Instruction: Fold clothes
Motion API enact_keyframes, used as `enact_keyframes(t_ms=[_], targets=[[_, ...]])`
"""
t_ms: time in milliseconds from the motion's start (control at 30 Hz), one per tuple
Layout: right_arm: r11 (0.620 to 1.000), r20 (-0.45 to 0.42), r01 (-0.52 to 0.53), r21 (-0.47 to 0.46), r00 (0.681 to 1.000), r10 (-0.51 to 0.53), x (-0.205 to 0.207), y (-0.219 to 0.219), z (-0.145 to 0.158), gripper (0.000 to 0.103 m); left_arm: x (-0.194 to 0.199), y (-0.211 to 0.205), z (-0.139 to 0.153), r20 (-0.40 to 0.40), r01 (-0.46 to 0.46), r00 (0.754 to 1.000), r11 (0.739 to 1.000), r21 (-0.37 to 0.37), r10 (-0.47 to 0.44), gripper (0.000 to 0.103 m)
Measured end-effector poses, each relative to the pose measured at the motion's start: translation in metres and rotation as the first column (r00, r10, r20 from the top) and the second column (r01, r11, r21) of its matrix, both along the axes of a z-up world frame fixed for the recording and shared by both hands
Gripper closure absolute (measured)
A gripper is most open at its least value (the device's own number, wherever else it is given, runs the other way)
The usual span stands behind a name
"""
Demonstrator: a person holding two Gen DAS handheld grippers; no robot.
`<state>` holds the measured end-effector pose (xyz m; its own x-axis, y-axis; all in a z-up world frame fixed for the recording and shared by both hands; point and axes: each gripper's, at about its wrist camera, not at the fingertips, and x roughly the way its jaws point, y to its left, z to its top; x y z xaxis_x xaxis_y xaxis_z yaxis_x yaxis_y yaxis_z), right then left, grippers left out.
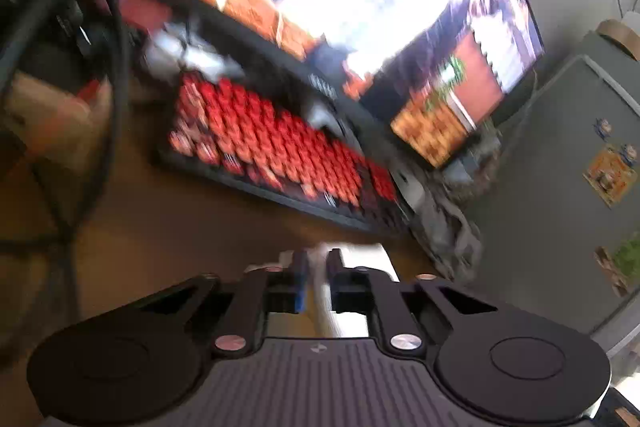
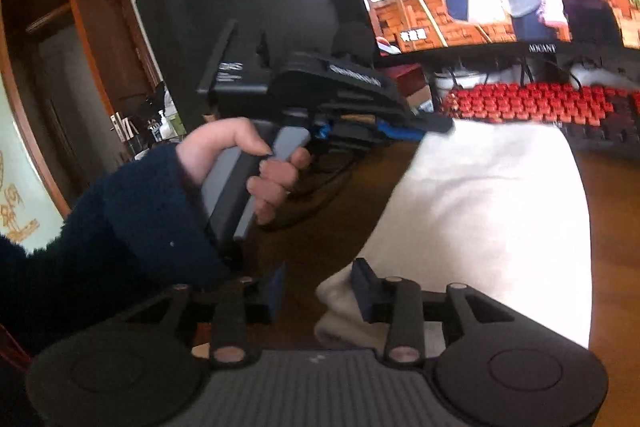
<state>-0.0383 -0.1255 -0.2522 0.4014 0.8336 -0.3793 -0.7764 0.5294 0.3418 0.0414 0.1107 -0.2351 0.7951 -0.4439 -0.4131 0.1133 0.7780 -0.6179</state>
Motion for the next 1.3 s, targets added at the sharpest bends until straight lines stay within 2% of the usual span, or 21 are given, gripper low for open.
enact_keyframes(t_ms=[67, 133, 267, 333, 400, 467, 533, 600, 633, 667, 767, 800, 833, 900, 933, 967, 1000, 1067, 1233, 1267, 1300], targets=[[1.000, 0.000, 0.003, 0.001, 1.000, -0.003, 0.000, 0.000, -0.002, 0.069, -0.005, 0.006, 0.007, 0.043, -0.078, 0.996, 0.995, 0.069, 0.075, 0.102], [1.000, -0.001, 0.005, 0.004, 1.000, -0.005, 0.000, -0.001, -0.003, 0.069, -0.008, 0.014, 0.008, 0.053, -0.101, 0.994, 0.994, 0.045, 0.099, 0.102], [0.999, -0.013, 0.012, 0.046, 1.000, -0.011, 0.004, -0.014, 0.005, 0.069, -0.017, 0.014, 0.010, 0.056, -0.041, 0.998, 0.998, 0.052, 0.038, 0.099], [0.997, 0.012, 0.044, 0.065, 0.999, -0.044, -0.001, -0.030, 0.012, 0.069, -0.023, 0.009, 0.009, 0.048, -0.004, 0.999, 0.998, 0.070, 0.001, 0.098], [0.994, 0.053, 0.092, 0.062, 0.994, -0.095, -0.008, -0.050, 0.017, 0.066, -0.031, 0.007, 0.003, 0.023, 0.029, 0.999, 0.998, 0.055, -0.030, 0.091], [0.986, 0.090, 0.164, 0.024, 0.982, -0.165, -0.015, -0.069, 0.018, 0.058, -0.040, 0.004, -0.002, -0.001, 0.062, 0.998, 0.998, 0.027, -0.062, 0.078], [0.969, 0.128, 0.242, -0.052, 0.964, -0.234, -0.019, -0.085, 0.011, 0.049, -0.050, 0.001, -0.007, -0.021, 0.101, 0.995, 0.995, -0.023, -0.102, 0.077], [0.953, 0.143, 0.275, -0.129, 0.956, -0.257, -0.021, -0.095, 0.000, 0.048, -0.060, -0.003, -0.010, -0.029, 0.139, 0.990, 0.988, -0.071, -0.141, 0.074], [0.944, 0.143, 0.293, -0.153, 0.952, -0.272, -0.019, -0.097, -0.005, 0.048, -0.064, -0.005, -0.010, -0.024, 0.147, 0.988, 0.985, -0.091, -0.150, 0.069], [0.936, 0.147, 0.312, -0.160, 0.946, -0.290, -0.018, -0.097, -0.009, 0.048, -0.068, -0.007, -0.010, -0.024, 0.158, 0.987, 0.982, -0.100, -0.161, 0.065], [0.937, 0.141, 0.317, -0.146, 0.944, -0.298, -0.011, -0.096, -0.018, 0.049, -0.071, -0.017, -0.013, -0.061, 0.163, 0.984, 0.984, -0.073, -0.168, 0.064], [0.940, 0.134, 0.309, -0.145, 0.947, -0.290, -0.009, -0.095, -0.021, 0.056, -0.071, -0.019, -0.015, -0.076, 0.161, 0.983, 0.984, -0.074, -0.166, 0.064], [0.943, 0.128, 0.299, -0.143, 0.951, -0.282, -0.007, -0.094, -0.024, 0.070, -0.071, -0.021, -0.018, -0.090, 0.158, 0.982, 0.984, -0.076, -0.165, 0.064], [0.942, 0.116, 0.316, -0.110, 0.946, -0.304, -0.005, -0.097, -0.026, 0.084, -0.072, -0.025, -0.021, -0.099, 0.154, 0.982, 0.985, -0.074, -0.161, 0.066], [0.934, 0.105, 0.343, -0.097, 0.937, -0.333, -0.004, -0.101, -0.026, 0.092, -0.072, -0.026, -0.021, -0.104, 0.152, 0.982, 0.986, -0.069, -0.159, 0.075], [0.923, 0.086, 0.377, -0.074, 0.925, -0.370, -0.001, -0.105, -0.026, 0.092, -0.072, -0.028, -0.022, -0.109, 0.151, 0.982, 0.987, -0.063, -0.157, 0.085], [0.911, 0.055, 0.409, -0.040, 0.912, -0.407, 0.001, -0.113, -0.026, 0.093, -0.073, -0.030, -0.023, -0.113, 0.165, 0.979, 0.984, -0.062, -0.171, 0.087], [0.882, -0.040, 0.472, 0.001, 0.881, -0.471, 0.014, -0.134, -0.030, 0.093, -0.075, -0.039, -0.026, -0.111, 0.220, 0.966, 0.969, -0.114, -0.233, 0.095], [0.808, -0.086, 0.589, -0.016, 0.804, -0.588, 0.050, -0.173, -0.033, 0.094, -0.078, -0.094, -0.029, -0.116, 0.438, 0.885, 0.891, -0.118, -0.451, 0.096], [0.799, -0.083, 0.601, -0.023, 0.795, -0.601, 0.061, -0.178, -0.032, 0.094, -0.079, -0.103, -0.029, -0.114, 0.469, 0.870, 0.876, -0.112, -0.480, 0.096], [0.797, -0.072, 0.602, -0.041, 0.794, -0.604, 0.072, -0.181, -0.030, 0.094, -0.079, -0.106, -0.024, -0.096, 0.482, 0.866, 0.871, -0.092, -0.490, 0.096]])
